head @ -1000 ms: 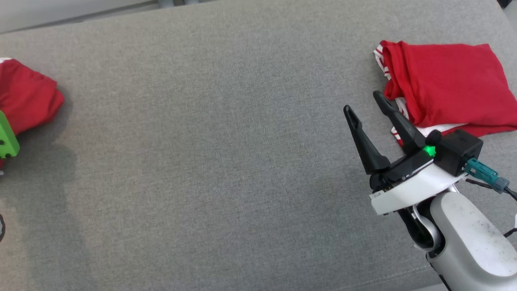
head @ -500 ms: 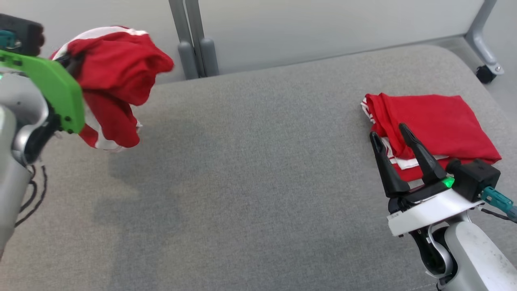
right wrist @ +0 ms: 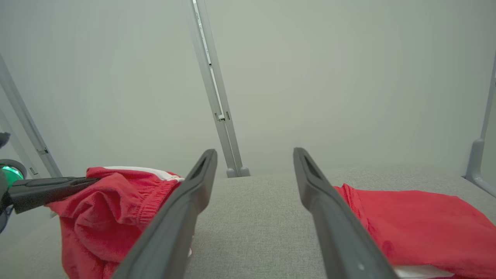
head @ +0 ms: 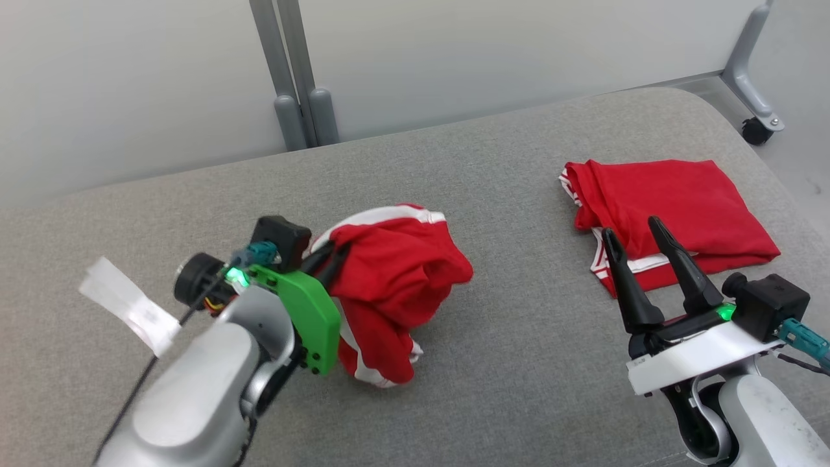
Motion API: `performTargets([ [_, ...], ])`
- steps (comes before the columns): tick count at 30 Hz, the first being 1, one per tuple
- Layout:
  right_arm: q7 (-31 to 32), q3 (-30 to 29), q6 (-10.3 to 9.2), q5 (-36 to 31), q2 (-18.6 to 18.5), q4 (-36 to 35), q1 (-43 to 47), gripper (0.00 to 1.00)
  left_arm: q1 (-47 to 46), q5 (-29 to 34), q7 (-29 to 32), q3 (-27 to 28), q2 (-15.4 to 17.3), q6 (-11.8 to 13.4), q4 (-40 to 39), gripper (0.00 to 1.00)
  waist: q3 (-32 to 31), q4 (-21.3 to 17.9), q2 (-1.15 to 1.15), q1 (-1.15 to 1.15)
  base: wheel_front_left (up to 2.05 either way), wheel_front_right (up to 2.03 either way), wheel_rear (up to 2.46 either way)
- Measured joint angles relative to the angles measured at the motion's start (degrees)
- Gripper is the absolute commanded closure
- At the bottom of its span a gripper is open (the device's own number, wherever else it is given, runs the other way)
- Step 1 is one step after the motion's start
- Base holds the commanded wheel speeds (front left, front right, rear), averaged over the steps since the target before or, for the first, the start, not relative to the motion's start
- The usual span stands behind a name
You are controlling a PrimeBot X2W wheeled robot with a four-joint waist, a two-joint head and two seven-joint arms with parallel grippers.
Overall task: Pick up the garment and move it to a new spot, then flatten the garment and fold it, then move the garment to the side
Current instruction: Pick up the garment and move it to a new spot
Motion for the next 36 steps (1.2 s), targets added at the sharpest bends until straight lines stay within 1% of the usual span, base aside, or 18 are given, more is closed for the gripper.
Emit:
performTargets([
  [2,0.0,0.2,0.0,0.0,0.0,0.1,0.0,0.0,1.9,-0.1,-3.0,-0.6,-3.0,0.8,3.0,1.0,0.2,-0.4,0.0,0.0,0.0,0.0,0.0],
  [3,0.0,0.4,0.0,0.0,0.0,0.2,0.0,0.0,2.7,0.3,-4.4,-1.5,-4.4,0.8,5.3,1.0,0.3,-0.7,0.0,0.0,0.0,0.0,0.0],
  [5,0.0,0.9,0.0,0.0,0.0,0.3,0.0,0.0,4.3,-0.3,-7.5,-1.8,-7.5,1.0,10.0,1.0,0.4,-1.2,0.0,0.0,0.0,0.0,0.0],
  [6,0.0,1.1,0.0,0.0,0.0,0.4,-0.1,0.0,4.7,-0.2,-8.3,-2.3,-8.4,0.8,12.0,1.0,0.5,-1.5,0.0,0.0,0.0,0.0,0.0],
  [7,0.0,1.3,0.0,0.1,0.0,0.5,-0.1,0.0,5.2,0.0,-9.8,-2.5,-9.5,0.6,14.2,0.48,0.6,-1.7,0.0,0.0,0.0,0.0,0.0],
  [8,0.1,1.4,0.0,0.1,-0.1,0.6,-0.1,0.0,5.4,-0.5,-10.9,-2.4,-10.8,0.1,16.4,0.0,0.7,-1.9,0.0,0.0,0.0,0.0,0.0],
  [12,0.1,1.4,0.0,0.1,-0.5,0.7,-0.1,0.0,5.2,-0.6,-14.7,-2.5,-13.4,-1.0,21.5,0.0,0.7,-2.3,0.0,0.0,0.0,0.0,0.0],
  [15,0.3,1.1,0.0,0.1,-0.9,0.8,0.0,0.0,4.1,-0.6,-16.6,-2.2,-13.6,-1.7,23.3,0.0,0.4,-1.9,0.0,0.0,0.0,0.0,0.0],
  [17,0.5,1.1,0.0,0.1,-1.0,0.7,0.0,0.0,3.6,-1.7,-17.5,-1.2,-13.4,-2.1,22.8,0.0,0.1,-1.6,0.0,0.0,0.0,0.0,0.0],
  [20,0.5,0.3,0.0,0.1,-1.2,0.4,0.2,0.0,3.3,-3.1,-17.4,0.1,-12.0,-2.6,20.2,0.0,-0.3,-0.9,0.0,0.0,0.0,0.0,0.0],
  [22,0.5,-0.3,0.0,0.0,-1.3,0.2,0.6,0.0,3.3,-3.8,-16.8,0.9,-10.1,-2.8,17.5,0.0,-0.7,-0.3,0.0,0.0,0.0,0.0,0.0],
  [24,0.5,-1.1,0.0,0.0,-1.3,-0.1,1.3,0.0,3.4,-4.4,-16.1,2.3,-7.6,-2.1,13.2,0.0,-1.0,0.4,0.0,0.0,0.0,0.0,0.0],
  [26,0.5,-1.9,0.0,-0.1,-1.4,-0.5,1.5,0.0,3.6,-4.7,-16.1,3.9,-4.8,-0.1,8.7,0.0,-1.2,1.1,0.0,0.0,0.0,0.0,0.0],
  [28,0.4,-2.7,0.0,-0.2,-1.2,-0.8,2.3,0.0,5.3,-5.0,-16.6,6.6,-1.3,3.1,3.4,0.0,-1.5,1.9,0.0,0.0,0.0,0.0,0.0],
  [30,0.3,-2.8,0.0,-0.3,-1.0,-0.9,2.6,0.0,7.7,-6.0,-17.4,9.0,1.0,5.3,-0.7,0.0,-1.6,2.4,0.0,0.0,0.0,0.0,0.0],
  [32,0.1,-2.8,0.0,-0.3,-0.4,-0.9,2.9,0.0,11.1,-7.2,-19.8,11.5,2.6,7.2,-4.4,0.0,-1.7,2.9,0.0,0.0,0.0,0.0,0.0],
  [34,0.0,-3.2,0.0,0.0,0.0,-0.5,3.9,0.0,15.2,-7.2,-22.0,13.8,5.0,9.5,-7.3,0.0,-1.7,3.3,0.0,0.0,0.0,0.0,0.0],
  [36,-0.2,-3.6,0.0,0.2,0.2,0.0,4.7,0.0,19.3,-7.7,-23.7,16.3,5.6,11.4,-9.8,0.0,-1.8,3.6,0.0,0.0,0.0,0.0,0.0],
])
